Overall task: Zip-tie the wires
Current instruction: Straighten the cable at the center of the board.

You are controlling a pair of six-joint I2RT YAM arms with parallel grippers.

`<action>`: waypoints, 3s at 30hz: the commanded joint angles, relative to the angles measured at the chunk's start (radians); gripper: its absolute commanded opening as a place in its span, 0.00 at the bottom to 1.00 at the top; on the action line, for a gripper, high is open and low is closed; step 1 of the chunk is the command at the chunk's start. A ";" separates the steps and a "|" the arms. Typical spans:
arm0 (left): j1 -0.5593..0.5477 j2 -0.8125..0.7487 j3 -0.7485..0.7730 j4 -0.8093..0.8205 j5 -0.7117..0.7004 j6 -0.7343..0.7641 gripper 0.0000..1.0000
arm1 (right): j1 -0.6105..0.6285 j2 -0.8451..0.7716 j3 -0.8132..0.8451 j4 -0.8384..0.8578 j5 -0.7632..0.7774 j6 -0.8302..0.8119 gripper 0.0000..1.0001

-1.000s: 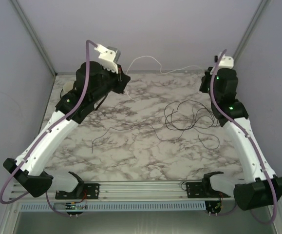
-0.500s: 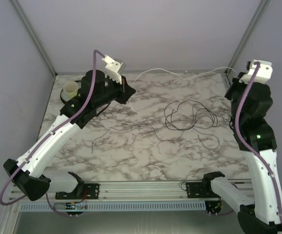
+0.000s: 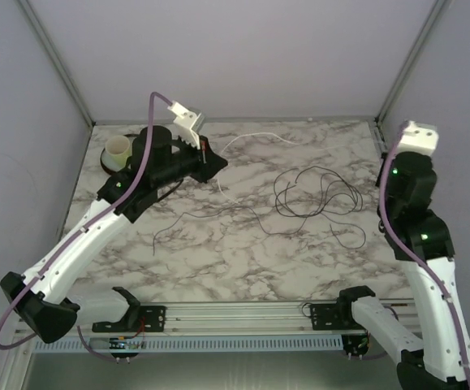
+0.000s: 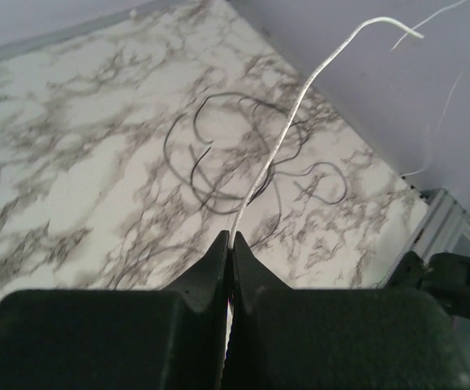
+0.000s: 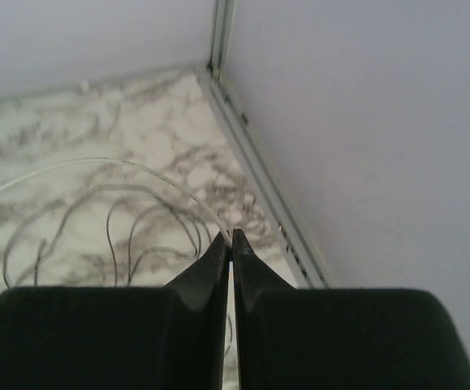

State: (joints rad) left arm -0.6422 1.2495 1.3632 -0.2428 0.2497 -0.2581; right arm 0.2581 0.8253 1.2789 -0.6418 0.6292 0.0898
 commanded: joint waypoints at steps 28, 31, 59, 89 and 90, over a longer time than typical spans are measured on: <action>0.170 0.136 -0.209 -0.682 -0.551 -0.014 0.00 | 0.340 0.486 -0.395 0.057 -0.302 0.138 0.00; 0.170 0.204 -0.207 -0.717 -0.607 0.017 0.00 | 0.355 0.510 -0.390 0.054 -0.293 0.136 0.00; 0.233 0.552 -0.216 -0.519 -0.645 0.151 0.26 | 0.365 0.577 -0.334 0.034 -0.372 0.157 0.23; 0.284 -0.037 -0.069 -0.147 -0.148 0.112 1.00 | 0.036 0.555 -0.333 0.455 -0.530 0.379 0.62; 0.284 -0.063 -0.096 -0.094 -0.114 0.108 1.00 | 0.036 0.584 -0.324 0.469 -0.536 0.381 0.62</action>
State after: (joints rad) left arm -0.3592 1.2621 1.3548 -0.5652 -0.0704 -0.1299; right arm 0.2989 1.3293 0.9119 -0.2935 0.1440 0.4400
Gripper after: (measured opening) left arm 0.997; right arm 0.621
